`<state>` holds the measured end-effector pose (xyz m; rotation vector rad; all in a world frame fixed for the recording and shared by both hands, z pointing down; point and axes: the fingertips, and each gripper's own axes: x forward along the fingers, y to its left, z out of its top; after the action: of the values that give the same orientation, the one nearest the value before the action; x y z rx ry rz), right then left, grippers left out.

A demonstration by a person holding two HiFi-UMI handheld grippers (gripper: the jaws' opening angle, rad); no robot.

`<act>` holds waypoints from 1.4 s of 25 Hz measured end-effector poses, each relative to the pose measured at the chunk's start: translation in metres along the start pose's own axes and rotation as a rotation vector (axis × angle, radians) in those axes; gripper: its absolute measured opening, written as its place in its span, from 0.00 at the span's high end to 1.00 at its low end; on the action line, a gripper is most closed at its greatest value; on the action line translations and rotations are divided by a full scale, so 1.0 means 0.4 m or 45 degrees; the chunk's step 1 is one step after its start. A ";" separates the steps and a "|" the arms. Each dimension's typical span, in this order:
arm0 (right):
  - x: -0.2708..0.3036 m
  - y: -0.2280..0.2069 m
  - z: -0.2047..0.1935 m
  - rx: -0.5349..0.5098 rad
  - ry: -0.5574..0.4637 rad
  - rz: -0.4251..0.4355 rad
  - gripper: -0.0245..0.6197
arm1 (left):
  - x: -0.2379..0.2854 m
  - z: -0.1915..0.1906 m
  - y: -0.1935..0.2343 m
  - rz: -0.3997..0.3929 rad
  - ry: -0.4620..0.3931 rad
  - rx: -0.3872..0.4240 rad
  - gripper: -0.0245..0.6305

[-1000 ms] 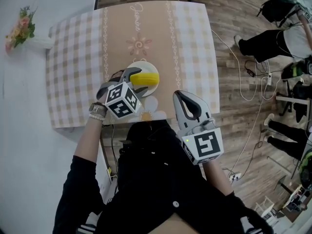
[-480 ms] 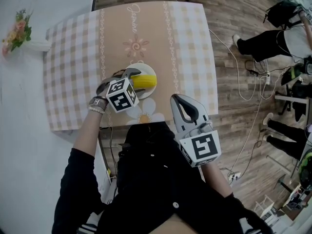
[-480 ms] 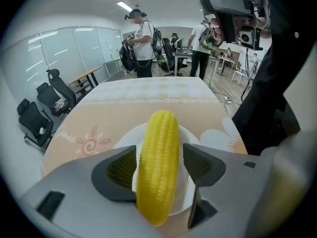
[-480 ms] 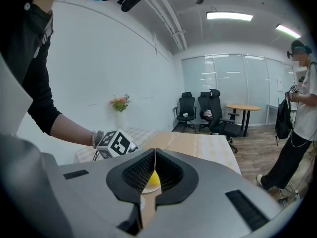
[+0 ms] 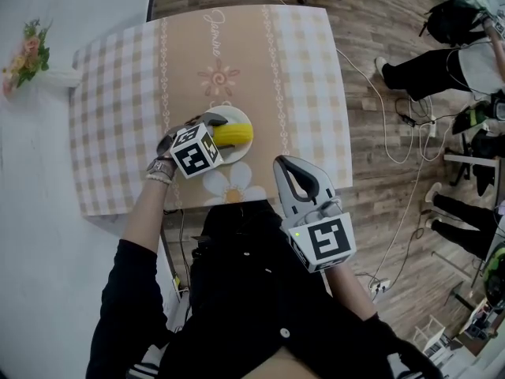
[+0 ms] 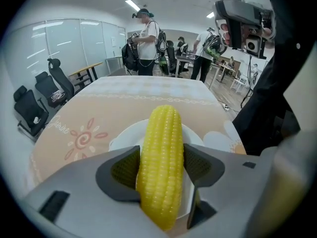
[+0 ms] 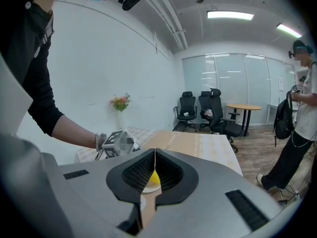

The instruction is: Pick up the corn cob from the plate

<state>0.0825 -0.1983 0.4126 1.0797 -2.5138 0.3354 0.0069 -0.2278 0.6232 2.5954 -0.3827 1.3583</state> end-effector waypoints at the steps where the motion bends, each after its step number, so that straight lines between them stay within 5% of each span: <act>1: 0.000 0.001 0.000 0.000 0.001 0.002 0.90 | 0.000 0.001 0.002 0.005 -0.010 -0.015 0.54; 12: 0.002 0.011 -0.009 0.007 0.012 0.000 0.90 | -0.007 0.012 0.008 0.080 -0.050 -0.122 0.55; 35: 0.020 0.038 0.094 -0.097 -0.085 0.016 0.90 | -0.232 0.027 0.012 0.446 -0.239 -0.346 0.56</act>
<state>0.0568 -0.2064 0.3814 1.0628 -2.5702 0.2086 -0.0368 -0.2225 0.5409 2.5086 -1.0166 1.0597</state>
